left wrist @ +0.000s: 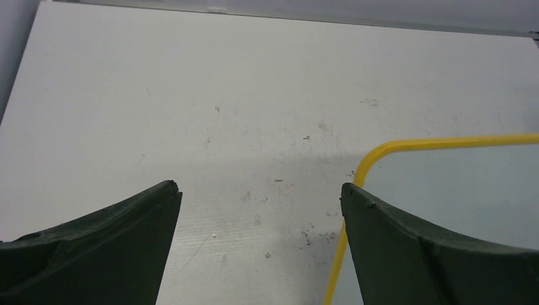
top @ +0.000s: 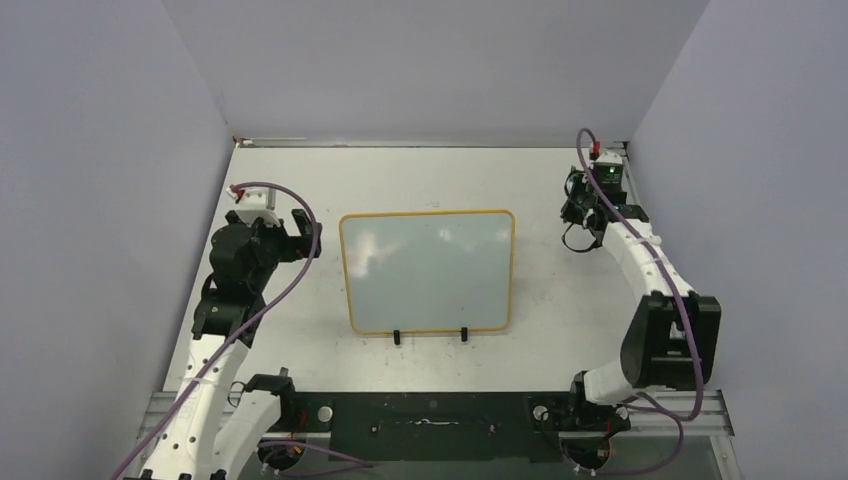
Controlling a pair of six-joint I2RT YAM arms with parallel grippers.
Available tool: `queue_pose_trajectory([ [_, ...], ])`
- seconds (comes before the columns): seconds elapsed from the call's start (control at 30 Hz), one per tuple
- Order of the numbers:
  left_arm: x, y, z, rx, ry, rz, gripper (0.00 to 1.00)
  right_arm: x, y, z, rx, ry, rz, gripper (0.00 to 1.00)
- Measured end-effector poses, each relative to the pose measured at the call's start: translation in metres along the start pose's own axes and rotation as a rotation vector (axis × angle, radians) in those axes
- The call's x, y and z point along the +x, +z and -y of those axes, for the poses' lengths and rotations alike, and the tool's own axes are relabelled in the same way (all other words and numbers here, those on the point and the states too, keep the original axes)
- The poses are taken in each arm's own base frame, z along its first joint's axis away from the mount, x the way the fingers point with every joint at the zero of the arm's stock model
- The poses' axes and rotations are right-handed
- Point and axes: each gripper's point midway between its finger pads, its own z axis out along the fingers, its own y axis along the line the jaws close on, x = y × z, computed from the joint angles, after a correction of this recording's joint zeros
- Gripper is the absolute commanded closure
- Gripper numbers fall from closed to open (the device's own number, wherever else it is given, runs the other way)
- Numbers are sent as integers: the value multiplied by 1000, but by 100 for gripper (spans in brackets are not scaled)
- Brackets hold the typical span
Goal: Write a sentence on the whiteboard
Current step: Open the whiteboard marker at the center of the board.
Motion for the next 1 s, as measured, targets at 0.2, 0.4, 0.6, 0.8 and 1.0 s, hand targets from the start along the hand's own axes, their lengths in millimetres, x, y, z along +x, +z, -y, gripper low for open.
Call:
queue_pose_trajectory([
  [0.2,-14,-5,31,152,68,56,4,-93,-118,-57,-206,-49,328,95],
  [0.4,-48,-25,77,318,195,140,4,-83,-214,-181,-614,-297,370,95],
  [0.6,-50,-67,153,626,416,201,4,20,-253,-249,-904,-536,100,95],
  [0.8,-14,-93,182,791,567,156,4,97,-280,-255,-1016,-675,-141,95],
  [1.0,23,-117,193,891,687,121,4,137,-280,-244,-997,-728,-315,95],
])
